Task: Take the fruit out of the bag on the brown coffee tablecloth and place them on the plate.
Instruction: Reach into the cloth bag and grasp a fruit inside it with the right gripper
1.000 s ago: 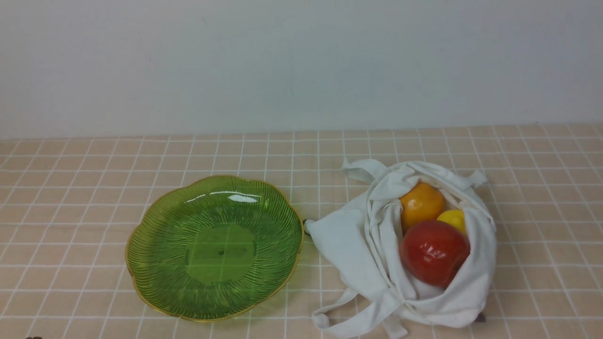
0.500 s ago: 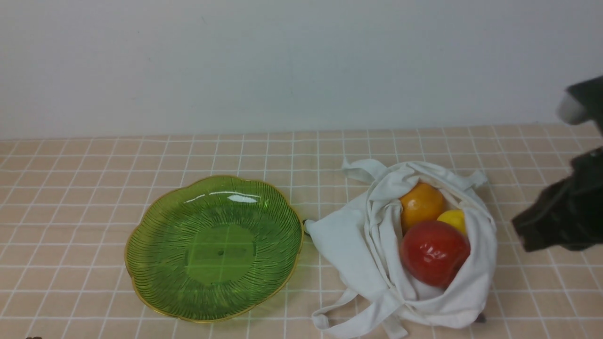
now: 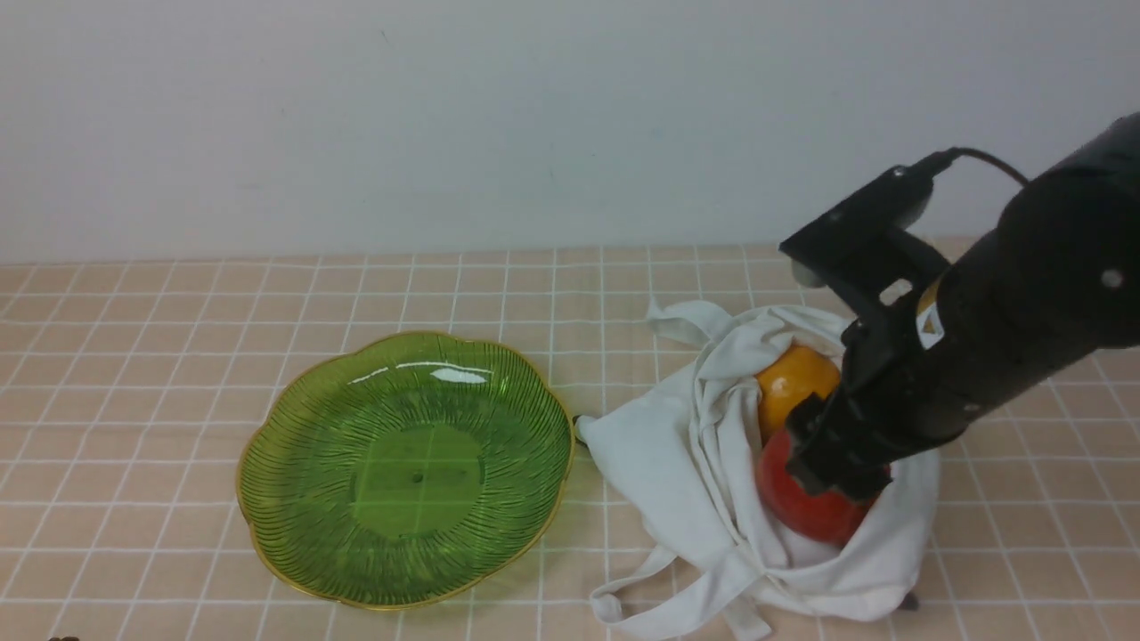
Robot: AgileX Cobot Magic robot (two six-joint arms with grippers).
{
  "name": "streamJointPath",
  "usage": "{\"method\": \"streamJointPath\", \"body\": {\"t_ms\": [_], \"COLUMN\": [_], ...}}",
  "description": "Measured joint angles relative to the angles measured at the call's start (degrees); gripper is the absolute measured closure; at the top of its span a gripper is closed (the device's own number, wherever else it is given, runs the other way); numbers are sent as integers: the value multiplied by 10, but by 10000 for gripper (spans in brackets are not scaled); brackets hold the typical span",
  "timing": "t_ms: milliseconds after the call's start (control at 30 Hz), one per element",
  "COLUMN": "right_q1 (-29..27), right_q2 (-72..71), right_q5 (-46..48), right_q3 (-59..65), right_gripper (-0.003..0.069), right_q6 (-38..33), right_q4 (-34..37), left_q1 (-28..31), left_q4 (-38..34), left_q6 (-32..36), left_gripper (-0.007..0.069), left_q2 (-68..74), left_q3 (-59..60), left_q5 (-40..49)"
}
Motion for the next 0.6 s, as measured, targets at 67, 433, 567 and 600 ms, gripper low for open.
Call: {"method": "streamJointPath", "body": {"t_ms": [67, 433, 567, 600], "right_q1": [9, 19, 19, 19], "right_q2": [11, 85, 98, 100], "right_q5": [-13, -31, -31, -31], "right_q3": [0, -2, -4, -5], "right_gripper": [18, -32, 6, 13], "right_q6": [1, 29, 51, 53], "right_q4": [-15, -77, -65, -65], "left_q1": [0, 0, 0, 0], "left_q4": [0, 0, 0, 0], "left_q6": [0, 0, 0, 0], "left_gripper": [632, 632, 632, 632], "left_q2": [0, 0, 0, 0], "left_q3": [0, 0, 0, 0], "left_q5": [0, 0, 0, 0]}}
